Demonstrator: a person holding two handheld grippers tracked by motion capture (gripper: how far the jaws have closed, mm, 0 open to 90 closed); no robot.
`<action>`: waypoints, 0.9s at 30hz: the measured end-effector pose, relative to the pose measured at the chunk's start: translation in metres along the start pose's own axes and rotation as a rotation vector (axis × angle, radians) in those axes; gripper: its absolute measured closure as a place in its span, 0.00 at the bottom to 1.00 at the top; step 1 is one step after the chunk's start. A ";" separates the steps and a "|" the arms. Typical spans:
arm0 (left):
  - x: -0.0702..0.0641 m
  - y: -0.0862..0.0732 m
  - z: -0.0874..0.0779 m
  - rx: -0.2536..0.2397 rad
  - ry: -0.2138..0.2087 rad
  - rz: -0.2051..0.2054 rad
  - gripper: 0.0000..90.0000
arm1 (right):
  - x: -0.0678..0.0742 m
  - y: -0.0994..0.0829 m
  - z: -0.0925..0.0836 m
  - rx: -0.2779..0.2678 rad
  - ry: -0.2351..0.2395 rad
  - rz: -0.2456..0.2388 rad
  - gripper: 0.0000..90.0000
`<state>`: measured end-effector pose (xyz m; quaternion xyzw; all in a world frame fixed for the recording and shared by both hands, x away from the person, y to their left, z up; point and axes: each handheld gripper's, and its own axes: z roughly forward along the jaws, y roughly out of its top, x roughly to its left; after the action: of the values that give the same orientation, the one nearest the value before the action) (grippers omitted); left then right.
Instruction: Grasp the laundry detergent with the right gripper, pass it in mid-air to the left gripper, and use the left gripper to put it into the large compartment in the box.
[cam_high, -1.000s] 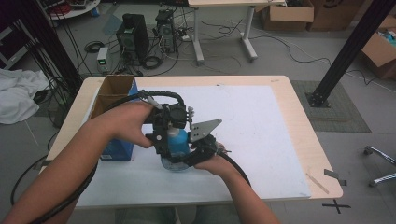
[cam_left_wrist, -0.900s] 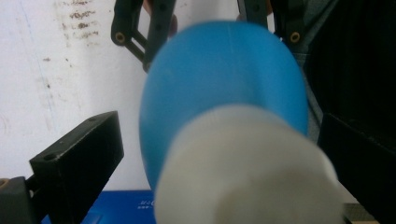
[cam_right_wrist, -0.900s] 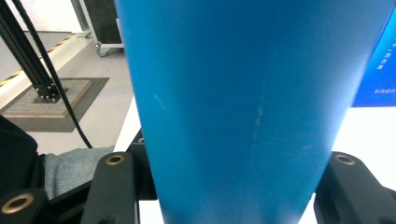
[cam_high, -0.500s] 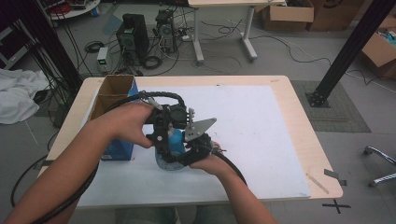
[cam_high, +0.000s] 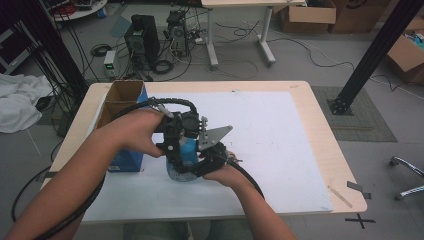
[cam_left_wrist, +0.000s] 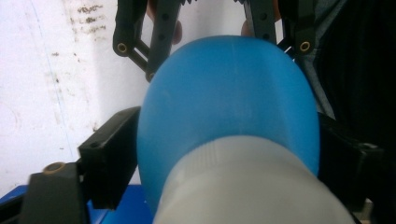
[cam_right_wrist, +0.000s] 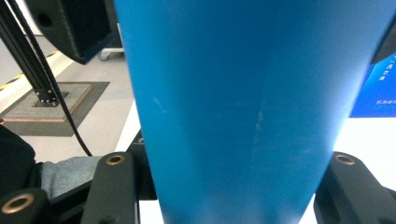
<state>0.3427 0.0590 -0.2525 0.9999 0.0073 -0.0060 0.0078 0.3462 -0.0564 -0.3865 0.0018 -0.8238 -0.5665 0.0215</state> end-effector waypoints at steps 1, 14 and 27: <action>0.000 0.000 0.000 -0.006 0.000 -0.004 0.22 | 0.000 0.000 0.000 -0.001 -0.001 0.000 0.49; -0.001 -0.002 0.000 0.007 0.019 -0.007 0.32 | 0.000 0.000 0.000 0.003 0.000 0.009 0.49; -0.002 -0.001 0.001 0.018 0.022 -0.005 0.38 | 0.000 0.000 0.002 -0.001 0.003 0.008 0.49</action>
<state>0.3409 0.0604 -0.2532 0.9999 0.0100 0.0050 -0.0012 0.3464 -0.0543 -0.3878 -0.0009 -0.8234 -0.5670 0.0251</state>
